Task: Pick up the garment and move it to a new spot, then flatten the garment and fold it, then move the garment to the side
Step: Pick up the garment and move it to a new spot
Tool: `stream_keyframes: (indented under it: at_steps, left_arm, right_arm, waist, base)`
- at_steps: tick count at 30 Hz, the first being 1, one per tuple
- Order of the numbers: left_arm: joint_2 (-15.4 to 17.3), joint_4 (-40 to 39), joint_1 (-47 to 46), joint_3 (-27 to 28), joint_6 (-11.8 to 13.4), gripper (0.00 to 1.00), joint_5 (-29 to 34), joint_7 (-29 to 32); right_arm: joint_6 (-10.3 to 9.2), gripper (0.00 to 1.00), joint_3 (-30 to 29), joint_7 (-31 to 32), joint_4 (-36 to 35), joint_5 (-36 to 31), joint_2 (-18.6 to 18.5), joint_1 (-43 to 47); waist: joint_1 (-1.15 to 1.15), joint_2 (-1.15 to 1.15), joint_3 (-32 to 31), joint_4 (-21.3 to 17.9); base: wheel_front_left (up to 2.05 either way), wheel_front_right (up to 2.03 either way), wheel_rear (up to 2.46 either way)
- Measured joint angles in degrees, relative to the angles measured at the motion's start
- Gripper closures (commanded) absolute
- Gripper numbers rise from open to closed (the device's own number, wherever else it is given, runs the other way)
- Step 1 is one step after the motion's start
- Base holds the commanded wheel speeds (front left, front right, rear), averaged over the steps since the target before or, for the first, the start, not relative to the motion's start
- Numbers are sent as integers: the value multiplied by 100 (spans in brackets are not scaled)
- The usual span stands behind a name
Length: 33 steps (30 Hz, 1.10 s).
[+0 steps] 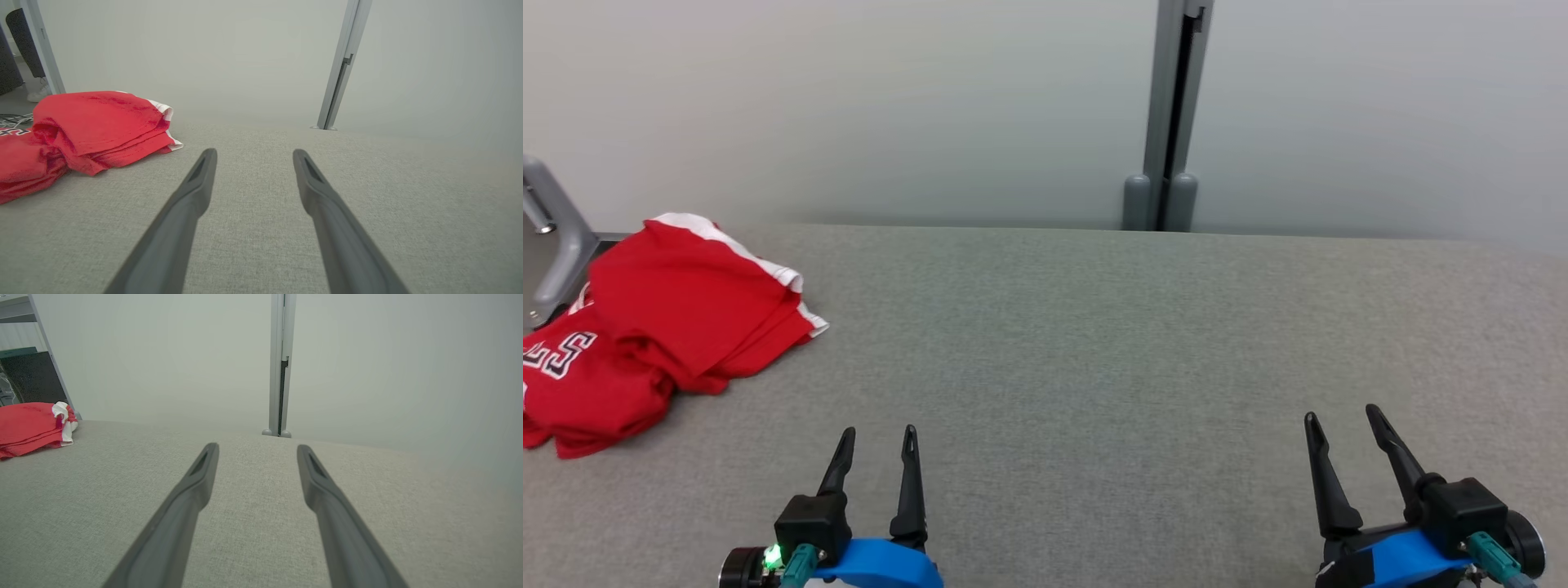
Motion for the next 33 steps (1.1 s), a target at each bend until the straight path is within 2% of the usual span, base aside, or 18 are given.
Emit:
stream_keyframes:
  at_steps: [17,25,33]
  left_arm:
    - [7,-43,-104,155,-5,0,103,-5]
    - [9,-114,-103,172,-10,0,111,-7]
    - [7,-137,-103,185,18,0,83,-7]
  right_arm:
    - [2,0,143,0,-24,100,1,-106]
    - [7,0,118,0,-16,107,1,-123]
    - [7,0,125,0,-21,87,1,-187]
  waist:
    - [0,0,17,1566]
    - [0,0,113,1916]
    - [0,0,227,2026]
  base:
    - [0,0,0]
    - [0,0,0]
    - [0,0,0]
